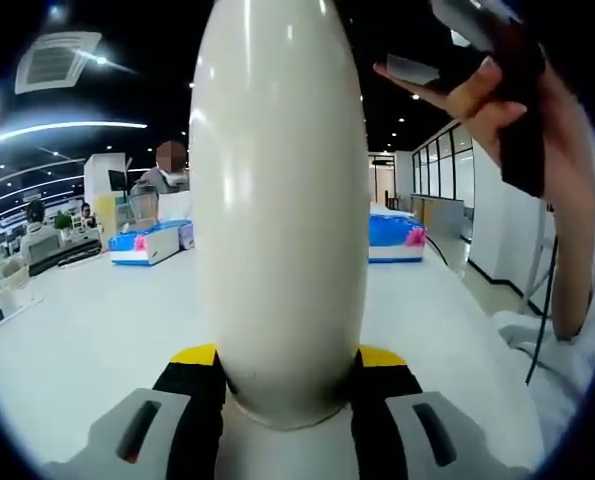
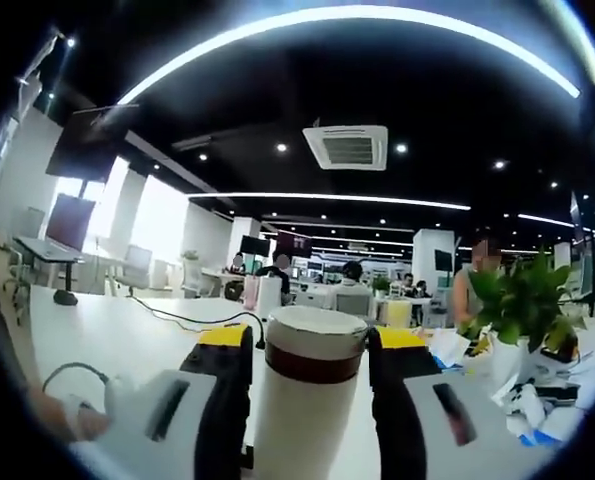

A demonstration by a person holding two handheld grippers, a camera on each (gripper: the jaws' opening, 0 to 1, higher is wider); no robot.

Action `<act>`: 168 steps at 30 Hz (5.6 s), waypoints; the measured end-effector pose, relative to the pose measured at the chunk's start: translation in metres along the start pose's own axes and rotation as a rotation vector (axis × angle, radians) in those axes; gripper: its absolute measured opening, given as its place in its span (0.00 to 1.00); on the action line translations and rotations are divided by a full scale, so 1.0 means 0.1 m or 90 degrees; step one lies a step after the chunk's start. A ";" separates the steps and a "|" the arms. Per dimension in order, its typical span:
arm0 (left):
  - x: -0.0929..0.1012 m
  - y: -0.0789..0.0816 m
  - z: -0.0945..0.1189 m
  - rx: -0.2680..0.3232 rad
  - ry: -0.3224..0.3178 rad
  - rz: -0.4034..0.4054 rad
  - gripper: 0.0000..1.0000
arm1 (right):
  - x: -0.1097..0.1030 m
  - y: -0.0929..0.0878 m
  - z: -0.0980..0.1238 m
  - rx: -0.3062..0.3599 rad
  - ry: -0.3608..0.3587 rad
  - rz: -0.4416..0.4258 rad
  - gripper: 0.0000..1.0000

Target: Grasp the water cup twist off the cup lid place the cup lid on the table

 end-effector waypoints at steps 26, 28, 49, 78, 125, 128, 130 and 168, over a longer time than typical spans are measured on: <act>-0.01 0.00 0.01 0.001 -0.001 0.003 0.50 | 0.11 -0.07 -0.08 0.012 0.089 -0.051 0.43; -0.01 0.00 0.01 0.001 -0.001 0.004 0.50 | 0.12 -0.07 -0.09 0.012 0.107 -0.053 0.43; -0.05 0.00 -0.01 0.003 0.001 0.009 0.51 | 0.22 -0.08 -0.21 -0.025 0.273 -0.081 0.43; -0.05 0.00 -0.01 0.003 0.001 0.010 0.51 | 0.27 -0.10 -0.28 -0.045 0.461 -0.093 0.43; -0.04 0.00 -0.01 0.002 0.000 0.007 0.51 | 0.20 0.05 -0.13 -0.064 0.384 -0.026 0.84; -0.04 0.00 -0.01 0.002 0.001 0.006 0.51 | 0.14 0.08 -0.08 -0.055 0.374 0.004 0.91; -0.04 0.00 -0.01 0.002 0.001 0.006 0.51 | 0.12 0.09 -0.06 -0.051 0.362 0.020 0.93; 0.02 0.01 -0.02 0.000 -0.001 0.005 0.51 | 0.01 0.01 -0.20 -0.016 0.003 -0.073 0.92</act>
Point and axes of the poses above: the point that each gripper's makers call its tool centre point, and the gripper's own axes: z roughly backward along the fingers, x roughly to its right, y roughly out of its top, the point moved 5 cm from there along z, roughly backward along the fingers, and after that the axes turned 7 degrees about -y, right-handed, at the moved point
